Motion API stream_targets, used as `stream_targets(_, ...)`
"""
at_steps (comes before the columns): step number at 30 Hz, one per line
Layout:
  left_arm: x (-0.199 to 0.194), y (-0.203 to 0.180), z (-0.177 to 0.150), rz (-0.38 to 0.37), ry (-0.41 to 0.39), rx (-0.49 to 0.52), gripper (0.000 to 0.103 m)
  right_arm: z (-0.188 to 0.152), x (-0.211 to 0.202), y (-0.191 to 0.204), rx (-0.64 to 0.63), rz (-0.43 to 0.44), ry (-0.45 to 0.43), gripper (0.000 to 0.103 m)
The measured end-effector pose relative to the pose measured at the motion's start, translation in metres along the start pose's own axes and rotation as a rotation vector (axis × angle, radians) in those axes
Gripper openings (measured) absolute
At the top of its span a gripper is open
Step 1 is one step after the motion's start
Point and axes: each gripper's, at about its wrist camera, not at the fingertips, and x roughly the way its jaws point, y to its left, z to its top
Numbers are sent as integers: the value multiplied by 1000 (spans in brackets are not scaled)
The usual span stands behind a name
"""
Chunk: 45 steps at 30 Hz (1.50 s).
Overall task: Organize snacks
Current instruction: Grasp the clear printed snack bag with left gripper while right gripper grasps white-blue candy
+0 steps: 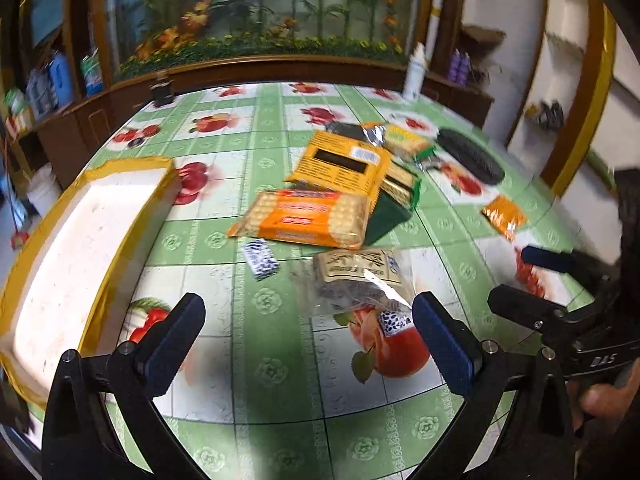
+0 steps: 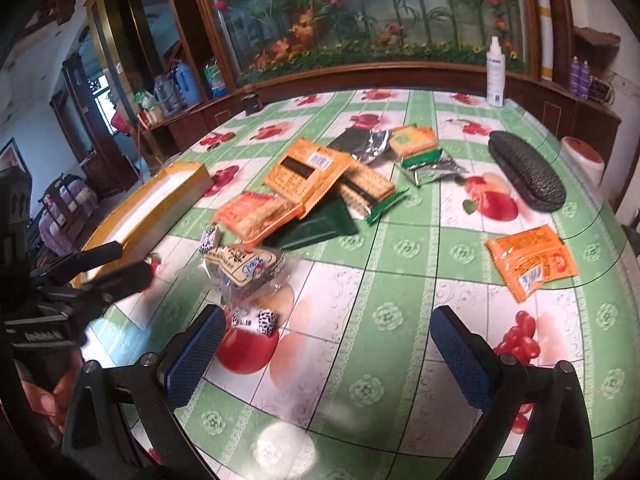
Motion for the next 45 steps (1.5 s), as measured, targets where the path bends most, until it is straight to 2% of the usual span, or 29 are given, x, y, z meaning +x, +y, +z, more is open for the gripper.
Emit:
stream_targets(3, 12, -16, 6, -30, 24, 69, 103, 0, -3, -4, 13, -3, 3, 103)
stream_targets(6, 29, -21, 14, -63, 68, 77, 103, 1, -6, -12, 39, -6, -1, 103)
stream_targets(15, 69, -31, 20, -44, 165, 71, 103, 0, 5, -22, 89, -3, 26, 103)
stream_targets(16, 70, -31, 19, -33, 164, 74, 101, 0, 5, -22, 89, -11, 26, 103)
stream_targets(17, 71, -30, 18, -25, 161, 76, 91, -1, 5, -22, 86, -13, 25, 103)
stream_targets(24, 58, -5, 14, -95, 147, 21, 69, 0, 13, -18, 86, 11, 40, 103)
stream_targets(25, 53, -1, 13, -102, 135, 13, 61, 0, 16, -15, 81, 21, 43, 103)
stream_targets(26, 47, 3, 11, -110, 130, 8, 58, 0, 20, -9, 67, 37, 54, 103)
stream_targets(33, 26, 32, -9, -94, 123, -30, 54, -1, 55, 44, -68, 122, 119, 101)
stream_targets(37, 15, 50, -18, -78, 117, -65, 54, -2, 76, 69, -167, 79, 157, 87)
stream_targets(40, 12, 61, -22, -79, 111, -96, 54, -1, 84, 75, -216, -2, 156, 75)
stream_targets(42, 11, 64, -23, -75, 106, -105, 54, 0, 84, 76, -241, -56, 146, 49)
stream_targets(44, 11, 64, -24, -80, 102, -111, 54, 2, 80, 72, -234, -56, 147, 35)
stream_targets(45, 10, 64, -25, -83, 99, -113, 53, 2, 80, 70, -233, -56, 152, 35)
